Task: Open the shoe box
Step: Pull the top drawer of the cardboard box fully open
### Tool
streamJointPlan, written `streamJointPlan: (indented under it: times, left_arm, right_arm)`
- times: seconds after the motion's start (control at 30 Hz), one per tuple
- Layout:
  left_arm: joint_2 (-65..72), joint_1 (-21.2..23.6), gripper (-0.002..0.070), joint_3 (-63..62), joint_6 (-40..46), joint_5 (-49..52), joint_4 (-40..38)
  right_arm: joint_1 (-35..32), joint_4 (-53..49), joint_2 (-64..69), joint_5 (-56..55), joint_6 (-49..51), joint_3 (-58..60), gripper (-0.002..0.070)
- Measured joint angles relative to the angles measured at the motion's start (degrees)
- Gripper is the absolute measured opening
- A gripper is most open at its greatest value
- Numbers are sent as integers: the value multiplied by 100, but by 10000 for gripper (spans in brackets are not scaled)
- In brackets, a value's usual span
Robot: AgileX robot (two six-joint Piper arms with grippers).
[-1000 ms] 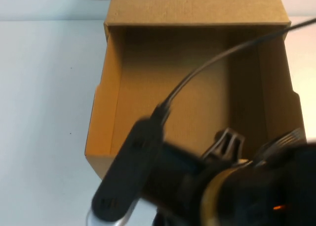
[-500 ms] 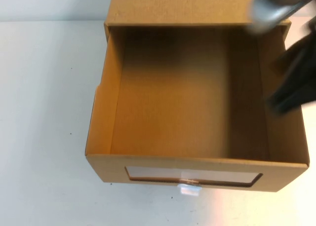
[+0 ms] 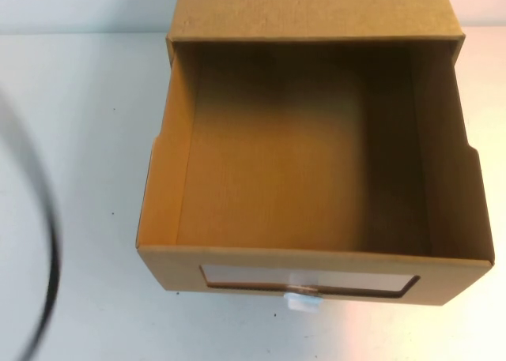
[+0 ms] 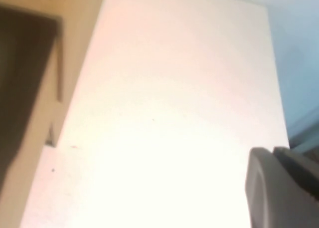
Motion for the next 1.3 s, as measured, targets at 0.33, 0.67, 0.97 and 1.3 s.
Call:
streamJointPlan:
  times: [0.33, 0.67, 0.97, 1.3]
  left_arm:
    - [-2844, 0, -5, 3468, -7, -2046, 188]
    - [-4563, 0, -5, 5407, -36, -3029, 153]
    - [-4579, 0, -5, 6542, -452, -3558, 108]
    - [-4579, 0, -5, 7184, -533, -3867, 142]
  right_arm:
    - [-152, 137, -1330, -1186, 562, 1963, -13]
    - [-152, -1379, -3290, -3549, 2471, 4466, -13]
    - [-152, -3158, -4020, -4788, 4355, 5938, -13]
    - [-152, -3591, -4020, -4475, 4805, 6070, -13]
